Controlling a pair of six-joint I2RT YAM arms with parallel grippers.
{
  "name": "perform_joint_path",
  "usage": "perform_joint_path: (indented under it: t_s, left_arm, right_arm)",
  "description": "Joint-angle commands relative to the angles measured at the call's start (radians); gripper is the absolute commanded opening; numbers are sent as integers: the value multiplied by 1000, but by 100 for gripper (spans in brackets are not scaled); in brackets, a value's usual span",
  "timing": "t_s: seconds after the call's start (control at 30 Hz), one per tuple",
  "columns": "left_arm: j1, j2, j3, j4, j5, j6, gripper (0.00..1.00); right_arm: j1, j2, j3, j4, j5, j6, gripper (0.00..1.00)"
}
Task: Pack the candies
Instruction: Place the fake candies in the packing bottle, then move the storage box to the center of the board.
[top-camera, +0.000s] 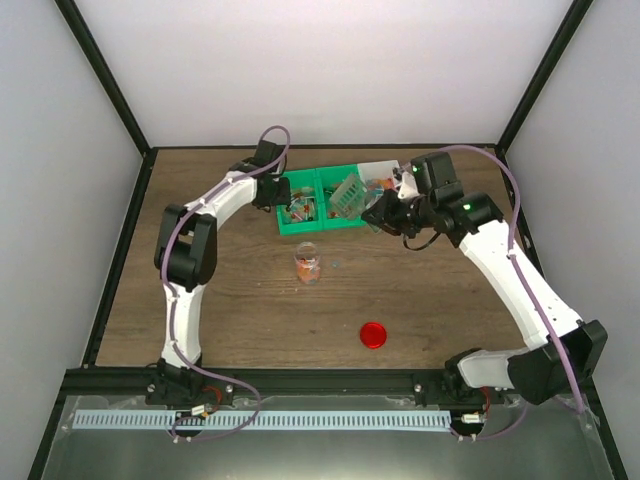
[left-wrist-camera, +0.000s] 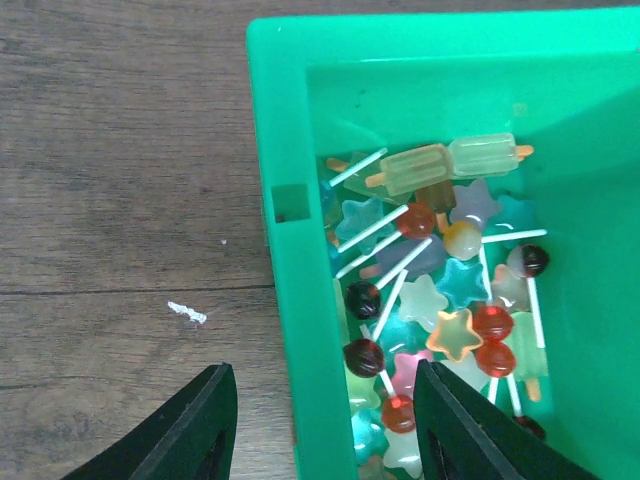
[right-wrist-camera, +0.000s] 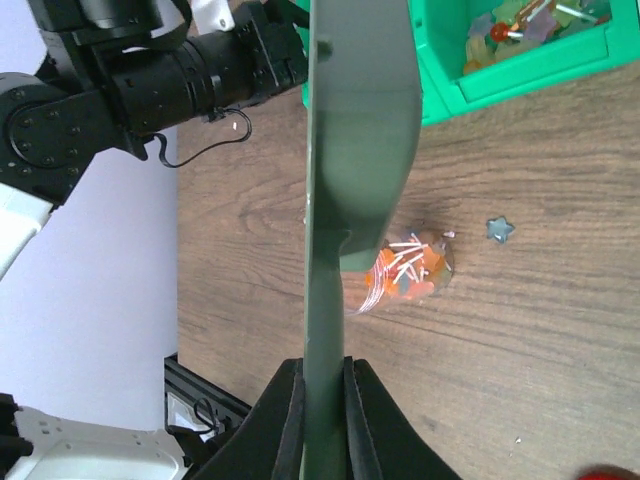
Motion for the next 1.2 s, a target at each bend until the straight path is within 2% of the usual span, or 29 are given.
perform_joint_path:
  t_s: [0.0,0.23,0.3,0.33,0.6,0.73,1.17]
  left_arm:
    - [-2,38,75,-78,-19,3,48]
    - [-28,49,92,-96,26,-21,30]
    - [-44,47,92,-95,34,-32,19]
    - [-53,47,92,-93,35,-36,17]
    - [-106,78,147,-108,52,-52,15]
    - [-138,125,223,-139,64,-59,15]
    - [-196,229,325,-91,172,-211,16]
  right_arm:
    - [-47,13,-8,48,-74,-68,1]
    - [-111,20,-59,66,-124,-119,1]
    - [-125,16,-80,86,-143,-120,1]
    - [-128,15,-88,93,-151,-122,1]
    - [-152,16,-124,139,-168,-151,1]
    - [-162,12,-138,137,-169,-168,1]
    - [-205,21,-161,157,-206,-119,1]
